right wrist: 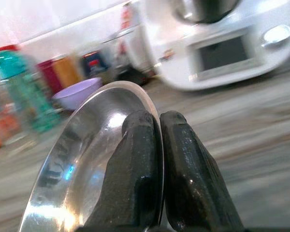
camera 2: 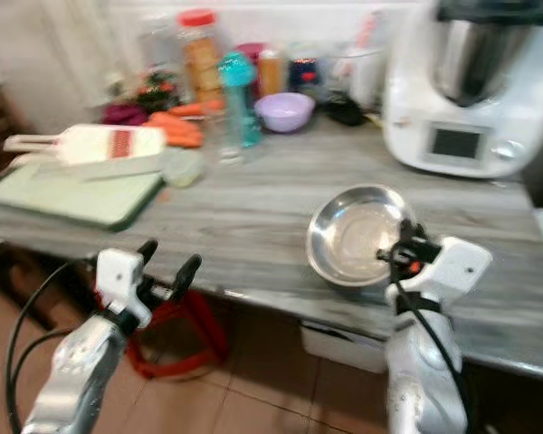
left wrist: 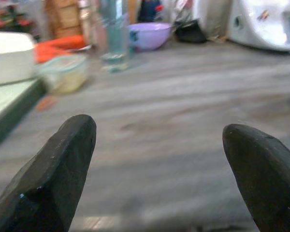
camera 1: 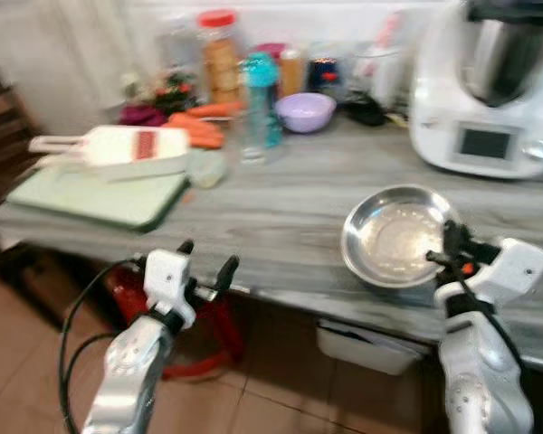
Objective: Setting the table
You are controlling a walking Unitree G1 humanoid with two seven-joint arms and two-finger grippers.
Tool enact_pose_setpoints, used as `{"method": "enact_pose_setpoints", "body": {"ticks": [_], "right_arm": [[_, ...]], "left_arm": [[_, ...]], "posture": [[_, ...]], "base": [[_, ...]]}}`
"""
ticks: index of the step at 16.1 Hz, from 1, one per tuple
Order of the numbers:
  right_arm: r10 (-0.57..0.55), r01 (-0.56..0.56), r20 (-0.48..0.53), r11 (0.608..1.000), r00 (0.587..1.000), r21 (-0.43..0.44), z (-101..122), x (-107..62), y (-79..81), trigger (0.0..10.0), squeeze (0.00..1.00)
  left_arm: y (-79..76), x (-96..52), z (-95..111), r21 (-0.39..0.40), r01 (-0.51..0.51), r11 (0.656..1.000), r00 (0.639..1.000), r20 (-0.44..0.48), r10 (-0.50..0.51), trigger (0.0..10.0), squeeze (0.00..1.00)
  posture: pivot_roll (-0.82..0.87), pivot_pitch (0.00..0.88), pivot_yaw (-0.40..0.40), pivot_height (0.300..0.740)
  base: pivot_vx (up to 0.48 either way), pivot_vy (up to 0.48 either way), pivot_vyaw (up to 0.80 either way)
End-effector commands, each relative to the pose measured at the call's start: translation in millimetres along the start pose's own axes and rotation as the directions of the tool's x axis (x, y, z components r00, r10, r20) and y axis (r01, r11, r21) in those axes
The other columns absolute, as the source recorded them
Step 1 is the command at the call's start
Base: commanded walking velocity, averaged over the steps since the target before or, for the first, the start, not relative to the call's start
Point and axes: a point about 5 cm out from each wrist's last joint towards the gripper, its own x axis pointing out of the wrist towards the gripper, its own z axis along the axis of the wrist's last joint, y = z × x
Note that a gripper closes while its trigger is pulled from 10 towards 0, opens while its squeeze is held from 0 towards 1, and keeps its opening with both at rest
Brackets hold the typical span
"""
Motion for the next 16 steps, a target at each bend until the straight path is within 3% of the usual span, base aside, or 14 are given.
{"method": "enact_pose_setpoints", "body": {"ticks": [1,3,5,6,16], "right_arm": [[-0.010,0.010,0.007,1.000,1.000,0.013,1.0,3.3,1.8,10.0,0.00],[-0.054,0.055,-0.035,0.998,0.998,0.019,-6.6,6.4,0.9,10.0,0.00],[-0.056,0.058,-0.065,0.998,0.996,0.032,-11.6,6.8,2.5,10.0,0.00],[-0.073,0.083,-0.133,0.994,0.988,0.067,-25.2,6.0,3.6,10.0,0.00],[-0.103,0.156,-0.242,0.965,0.965,0.210,-53.5,32.2,22.2,10.0,0.00]], "left_arm": [[-4.5,0.1,1.6,0.011,0.058,0.998,0.998,-0.002,-0.058,10.0,0.00],[-9.2,-8.2,-4.1,0.001,0.165,0.986,0.986,-0.034,-0.165,10.0,0.00],[-10.1,-8.4,-4.8,-0.005,0.189,0.982,0.981,-0.042,-0.189,10.0,0.00],[-12.8,-7.7,-5.1,-0.012,0.220,0.976,0.974,-0.046,-0.220,10.0,0.00],[-16.6,-3.3,-6.0,-0.026,0.268,0.963,0.962,-0.043,-0.269,10.0,0.00]], "posture": [[-0.05,0.000,0.082,0.740],[-0.05,0.000,0.082,0.740],[-0.06,0.000,0.086,0.740],[-0.06,0.000,0.085,0.740],[-0.05,0.000,0.091,0.740]], "base": [[0.000,0.000,0.00],[0.000,0.000,0.00],[0.000,0.000,0.00],[0.000,0.000,0.00],[0.000,0.000,0.00]]}}
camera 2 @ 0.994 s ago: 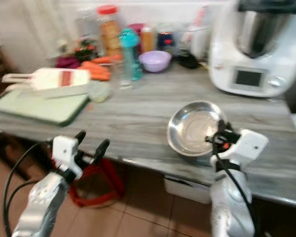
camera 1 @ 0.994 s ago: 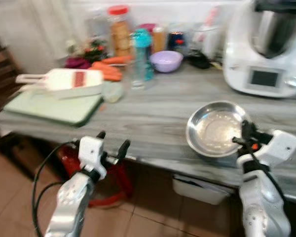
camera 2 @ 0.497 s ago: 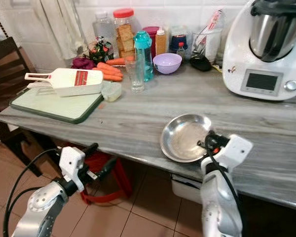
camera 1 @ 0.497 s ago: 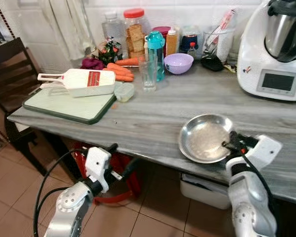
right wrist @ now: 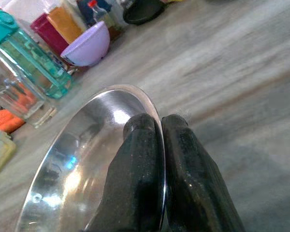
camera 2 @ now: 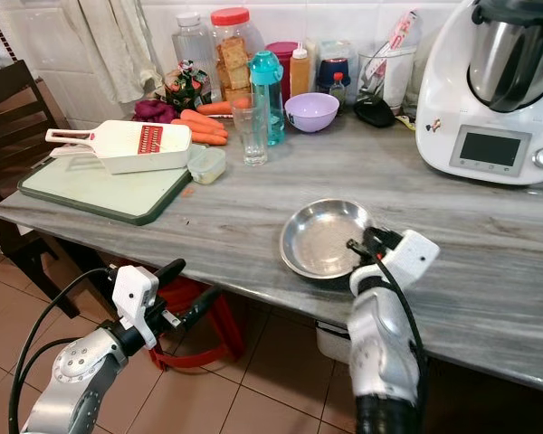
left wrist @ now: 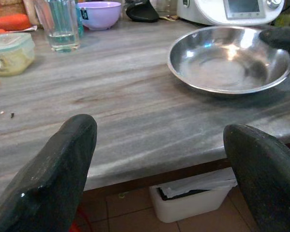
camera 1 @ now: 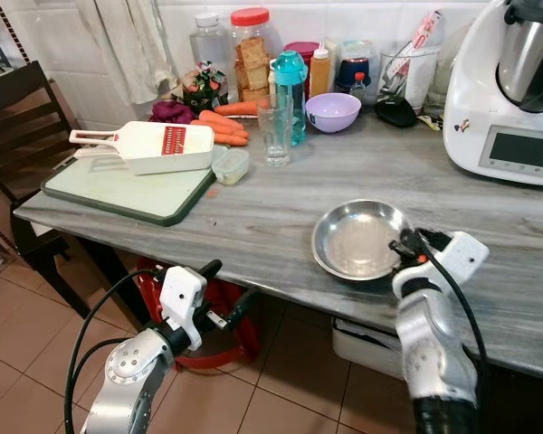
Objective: Setting the table
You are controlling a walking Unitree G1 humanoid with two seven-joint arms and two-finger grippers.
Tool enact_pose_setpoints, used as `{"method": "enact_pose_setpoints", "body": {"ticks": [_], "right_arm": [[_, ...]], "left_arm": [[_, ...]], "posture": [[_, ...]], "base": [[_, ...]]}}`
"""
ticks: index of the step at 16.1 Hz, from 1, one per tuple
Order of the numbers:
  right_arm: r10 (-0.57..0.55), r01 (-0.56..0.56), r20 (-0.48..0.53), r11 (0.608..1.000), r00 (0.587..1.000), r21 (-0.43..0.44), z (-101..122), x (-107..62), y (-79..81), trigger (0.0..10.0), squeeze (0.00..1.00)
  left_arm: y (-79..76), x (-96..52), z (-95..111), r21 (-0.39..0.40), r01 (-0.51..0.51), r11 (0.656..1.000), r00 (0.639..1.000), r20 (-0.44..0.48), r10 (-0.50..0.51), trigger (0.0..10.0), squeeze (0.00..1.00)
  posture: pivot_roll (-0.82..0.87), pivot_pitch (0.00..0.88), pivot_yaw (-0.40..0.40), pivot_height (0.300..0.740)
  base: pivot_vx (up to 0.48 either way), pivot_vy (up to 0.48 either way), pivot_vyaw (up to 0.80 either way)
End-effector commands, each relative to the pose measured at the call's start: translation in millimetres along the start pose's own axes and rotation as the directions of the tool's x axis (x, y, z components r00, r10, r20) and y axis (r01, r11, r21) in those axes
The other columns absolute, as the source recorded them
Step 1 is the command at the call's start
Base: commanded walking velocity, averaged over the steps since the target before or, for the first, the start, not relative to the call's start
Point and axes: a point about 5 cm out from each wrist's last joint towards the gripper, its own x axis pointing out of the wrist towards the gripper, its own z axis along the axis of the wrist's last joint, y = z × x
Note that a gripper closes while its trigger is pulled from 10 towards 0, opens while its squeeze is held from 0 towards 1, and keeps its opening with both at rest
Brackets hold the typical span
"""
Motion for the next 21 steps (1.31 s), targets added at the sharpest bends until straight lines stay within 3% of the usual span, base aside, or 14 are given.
{"method": "enact_pose_setpoints", "body": {"ticks": [1,3,4,9,15,17,21], "right_arm": [[-0.008,0.009,-0.040,1.000,0.999,0.028,-7.9,1.7,2.2,10.0,0.00],[0.014,-0.013,-0.056,1.000,0.998,0.019,-13.3,1.3,7.7,10.0,0.00],[0.017,-0.015,-0.066,1.000,0.998,0.020,-16.7,1.3,8.5,10.0,1.00],[0.021,-0.019,-0.069,1.000,0.997,0.017,-21.7,3.1,13.8,10.0,1.00],[0.150,-0.130,0.088,0.970,0.985,-0.204,6.6,-3.2,22.4,10.0,1.00],[0.173,-0.141,0.129,0.964,0.977,-0.226,19.1,-14.1,14.1,10.0,1.00],[0.180,-0.137,0.110,0.938,0.978,-0.319,21.8,-37.6,-8.9,10.0,1.00]], "left_arm": [[1.7,1.2,1.1,0.006,0.008,1.000,1.000,-0.005,-0.008,10.0,0.00],[-0.3,1.5,1.2,-0.008,0.024,1.000,1.000,0.000,-0.024,10.0,0.00],[-1.2,2.3,0.7,-0.016,0.033,0.999,0.999,0.000,-0.033,10.0,0.00],[-7.1,5.8,-3.3,-0.046,0.090,0.995,0.996,-0.012,-0.091,10.0,0.00],[-6.0,6.5,-4.5,-0.039,0.070,0.997,0.998,-0.003,-0.070,10.0,0.00],[-3.7,4.7,-4.7,-0.044,0.038,0.998,0.999,0.004,-0.038,10.0,0.00],[-2.4,1.1,-6.5,-0.080,0.010,0.997,1.000,0.012,-0.009,10.0,0.00]], "posture": [[-0.04,0.000,0.091,0.740],[-0.04,0.000,0.089,0.740],[-0.04,0.000,0.088,0.740],[-0.05,0.000,0.089,0.740],[-0.04,0.000,0.080,0.740],[-0.04,0.000,0.076,0.740],[-0.06,0.000,0.072,0.740]], "base": [[0.000,0.000,0.00],[0.000,0.000,0.00],[0.000,0.000,0.00],[0.000,0.000,0.00],[0.000,0.000,0.00],[0.000,0.000,0.00],[0.000,0.000,0.00]]}}
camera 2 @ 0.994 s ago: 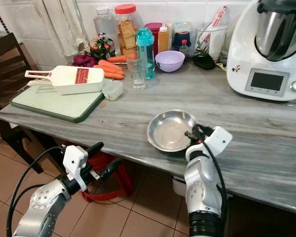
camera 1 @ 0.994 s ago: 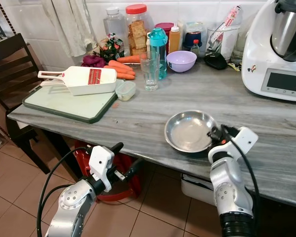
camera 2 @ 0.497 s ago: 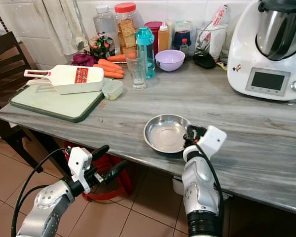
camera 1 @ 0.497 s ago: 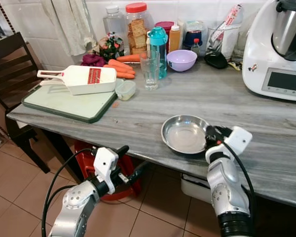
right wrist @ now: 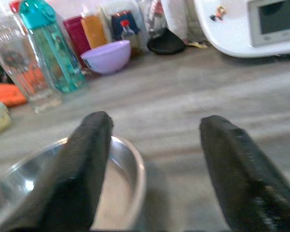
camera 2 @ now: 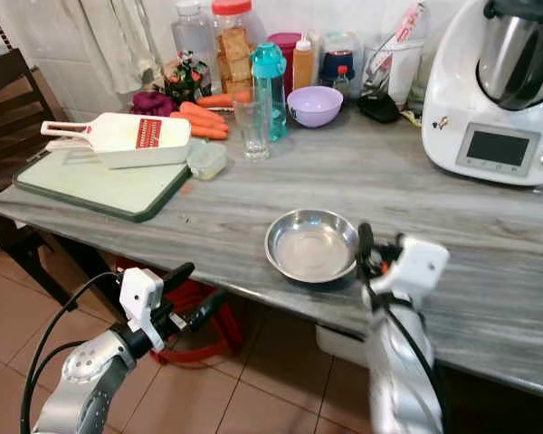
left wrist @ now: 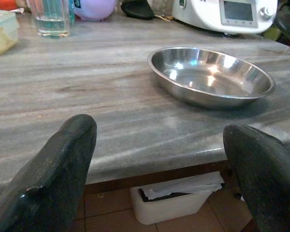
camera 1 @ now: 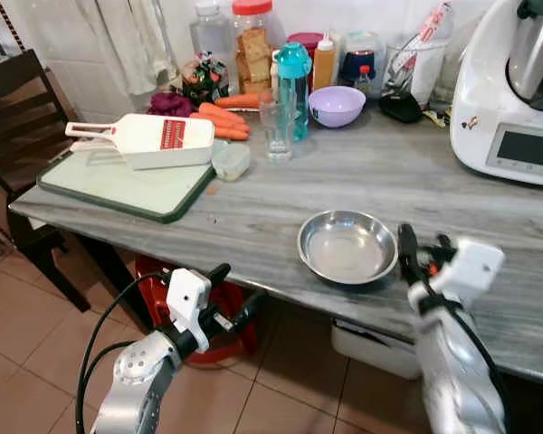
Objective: Setting the table
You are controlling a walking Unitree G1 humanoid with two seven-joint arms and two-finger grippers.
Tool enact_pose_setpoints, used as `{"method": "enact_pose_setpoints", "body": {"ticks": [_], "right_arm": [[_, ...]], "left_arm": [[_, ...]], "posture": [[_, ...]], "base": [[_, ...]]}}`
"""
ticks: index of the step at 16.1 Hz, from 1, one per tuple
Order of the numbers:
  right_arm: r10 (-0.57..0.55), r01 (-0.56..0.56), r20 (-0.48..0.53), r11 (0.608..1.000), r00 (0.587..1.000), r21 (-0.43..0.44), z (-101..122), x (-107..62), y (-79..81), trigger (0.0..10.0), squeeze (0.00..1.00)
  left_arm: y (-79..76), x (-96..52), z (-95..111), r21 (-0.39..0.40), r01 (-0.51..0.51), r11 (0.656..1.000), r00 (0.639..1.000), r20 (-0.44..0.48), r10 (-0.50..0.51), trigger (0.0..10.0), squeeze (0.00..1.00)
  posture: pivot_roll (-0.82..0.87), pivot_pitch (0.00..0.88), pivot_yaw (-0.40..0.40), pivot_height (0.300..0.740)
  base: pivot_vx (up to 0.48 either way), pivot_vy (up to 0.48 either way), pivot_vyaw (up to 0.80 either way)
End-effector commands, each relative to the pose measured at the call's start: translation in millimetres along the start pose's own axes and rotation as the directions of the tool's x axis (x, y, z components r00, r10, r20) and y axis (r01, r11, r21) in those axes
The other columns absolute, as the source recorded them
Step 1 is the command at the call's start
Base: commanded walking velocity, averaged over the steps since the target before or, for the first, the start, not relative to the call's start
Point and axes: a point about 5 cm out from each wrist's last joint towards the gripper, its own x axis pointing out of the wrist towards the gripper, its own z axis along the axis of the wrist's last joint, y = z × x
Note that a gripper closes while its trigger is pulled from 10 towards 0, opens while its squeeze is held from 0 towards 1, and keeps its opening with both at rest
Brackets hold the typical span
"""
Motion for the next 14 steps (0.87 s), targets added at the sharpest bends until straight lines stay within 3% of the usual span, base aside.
{"method": "enact_pose_setpoints", "body": {"ticks": [1,5,7,11,12,13,14], "right_arm": [[0.024,-0.024,0.005,1.000,1.000,-0.012,4.7,-3.9,2.3,10.0,1.00],[0.044,-0.045,-0.019,0.996,0.999,-0.082,0.4,-25.4,-1.1,10.0,1.00],[0.057,-0.060,-0.030,0.994,0.998,-0.093,-0.4,-32.6,-1.0,10.0,1.00],[0.055,-0.056,-0.021,0.995,0.998,-0.079,0.8,-32.4,2.8,10.0,1.00],[0.040,-0.042,-0.025,0.997,0.999,-0.059,0.7,-31.6,2.8,10.0,0.18],[0.038,-0.040,-0.024,0.997,0.999,-0.067,1.1,-31.0,2.6,10.0,0.00],[0.040,-0.042,-0.026,0.997,0.999,-0.071,0.8,-30.7,3.2,10.0,0.00]], "left_arm": [[3.7,-3.6,-0.2,0.002,-0.018,1.000,1.000,-0.007,0.018,10.0,0.00],[13.5,-7.0,-2.6,0.000,-0.156,0.988,0.988,-0.013,0.156,10.0,0.00],[20.1,-8.9,-8.6,-0.056,-0.250,0.967,0.968,-0.050,0.247,10.0,0.00],[30.0,-5.8,-3.9,0.015,-0.360,0.933,0.931,-0.065,0.360,10.0,0.00],[32.1,-6.0,-2.9,0.030,-0.376,0.926,0.924,-0.068,0.377,10.0,0.00],[32.2,-6.0,-3.5,0.031,-0.378,0.925,0.922,-0.075,0.380,10.0,0.00],[32.1,-5.9,-3.8,0.041,-0.386,0.921,0.918,-0.079,0.389,10.0,0.00]], "posture": [[-0.06,0.000,0.072,0.740],[-0.07,0.000,0.069,0.740],[-0.06,0.000,0.070,0.740],[-0.05,0.000,0.070,0.740],[-0.05,0.000,0.072,0.740],[-0.05,0.000,0.073,0.740],[-0.05,0.000,0.073,0.740]], "base": [[0.000,0.000,0.00],[0.000,0.000,0.00],[0.000,0.000,0.00],[0.000,0.000,0.00],[0.000,0.000,0.00],[0.000,0.000,0.00],[0.000,0.000,0.00]]}}
